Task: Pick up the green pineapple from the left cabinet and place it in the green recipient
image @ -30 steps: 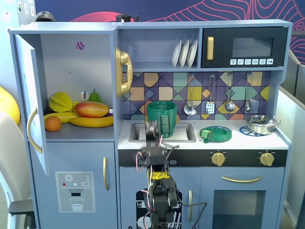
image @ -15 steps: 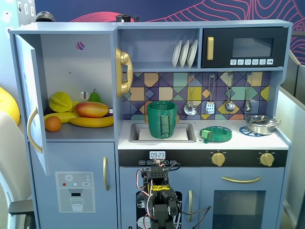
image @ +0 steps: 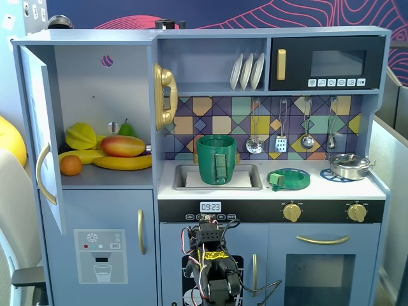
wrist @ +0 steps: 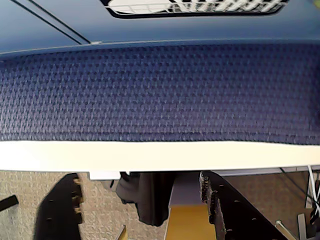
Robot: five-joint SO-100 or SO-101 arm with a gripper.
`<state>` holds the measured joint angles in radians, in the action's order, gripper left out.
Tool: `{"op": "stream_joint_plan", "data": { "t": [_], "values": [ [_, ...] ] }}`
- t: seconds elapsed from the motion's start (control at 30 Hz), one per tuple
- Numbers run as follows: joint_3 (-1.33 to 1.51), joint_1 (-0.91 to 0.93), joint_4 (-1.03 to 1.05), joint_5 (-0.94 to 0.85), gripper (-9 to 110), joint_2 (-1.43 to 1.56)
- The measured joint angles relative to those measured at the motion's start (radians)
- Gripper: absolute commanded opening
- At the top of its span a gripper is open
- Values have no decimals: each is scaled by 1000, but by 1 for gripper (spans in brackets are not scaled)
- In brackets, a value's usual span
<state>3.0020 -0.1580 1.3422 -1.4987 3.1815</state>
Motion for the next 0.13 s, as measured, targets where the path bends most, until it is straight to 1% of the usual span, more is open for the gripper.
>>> {"op": "stream_joint_plan", "data": {
  "t": [0.13],
  "values": [
    [0, -14, 0, 2, 15, 0]
  ]
}}
